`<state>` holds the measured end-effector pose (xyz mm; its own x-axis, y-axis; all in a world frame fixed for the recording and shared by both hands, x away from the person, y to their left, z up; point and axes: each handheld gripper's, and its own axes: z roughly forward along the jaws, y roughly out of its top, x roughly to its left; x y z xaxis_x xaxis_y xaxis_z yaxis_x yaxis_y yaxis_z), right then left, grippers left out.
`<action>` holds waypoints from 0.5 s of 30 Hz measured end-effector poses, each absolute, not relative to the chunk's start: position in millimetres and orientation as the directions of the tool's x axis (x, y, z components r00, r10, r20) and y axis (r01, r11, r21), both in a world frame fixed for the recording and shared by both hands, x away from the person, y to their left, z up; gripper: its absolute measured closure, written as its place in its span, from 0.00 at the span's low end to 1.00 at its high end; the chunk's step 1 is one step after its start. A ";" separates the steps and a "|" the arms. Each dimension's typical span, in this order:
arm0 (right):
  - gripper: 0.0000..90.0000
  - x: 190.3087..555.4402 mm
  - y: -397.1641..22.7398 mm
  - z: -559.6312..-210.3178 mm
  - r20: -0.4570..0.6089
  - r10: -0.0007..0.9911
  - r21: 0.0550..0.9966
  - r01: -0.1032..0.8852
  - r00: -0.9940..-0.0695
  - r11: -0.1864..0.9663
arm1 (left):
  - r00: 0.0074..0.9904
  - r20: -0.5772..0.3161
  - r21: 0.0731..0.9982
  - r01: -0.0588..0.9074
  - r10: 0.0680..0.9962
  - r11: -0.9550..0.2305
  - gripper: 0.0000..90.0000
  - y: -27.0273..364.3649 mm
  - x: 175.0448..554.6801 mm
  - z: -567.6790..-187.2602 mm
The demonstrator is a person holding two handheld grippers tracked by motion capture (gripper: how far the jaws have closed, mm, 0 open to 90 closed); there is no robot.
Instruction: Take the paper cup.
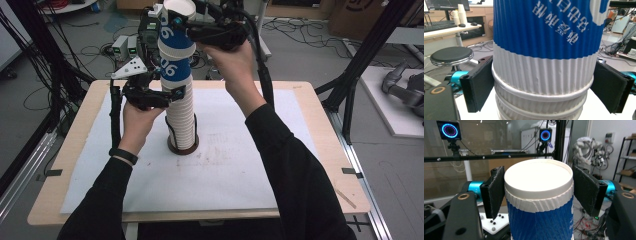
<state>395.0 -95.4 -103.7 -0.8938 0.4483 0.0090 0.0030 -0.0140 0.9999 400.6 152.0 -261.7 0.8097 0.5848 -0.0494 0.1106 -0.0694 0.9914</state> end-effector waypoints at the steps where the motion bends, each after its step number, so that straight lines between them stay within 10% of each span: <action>1: 0.34 394.1 -98.3 -102.2 0.010 0.448 1.000 -0.002 -0.894 -0.025 | 0.809 -0.052 0.991 0.112 0.585 -0.067 0.14 151.8 400.5 -261.8; 15: 0.34 376.7 -151.6 -110.0 -0.057 0.484 0.998 -0.043 -0.873 0.040 | 0.810 -0.049 0.991 0.112 0.585 -0.072 0.14 151.2 400.2 -261.7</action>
<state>376.7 -151.6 -110.0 -0.8732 0.4840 -0.0570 -0.0428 0.0404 0.9983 400.2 151.2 -261.7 0.8098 0.5846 -0.0489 0.1120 -0.0722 0.9911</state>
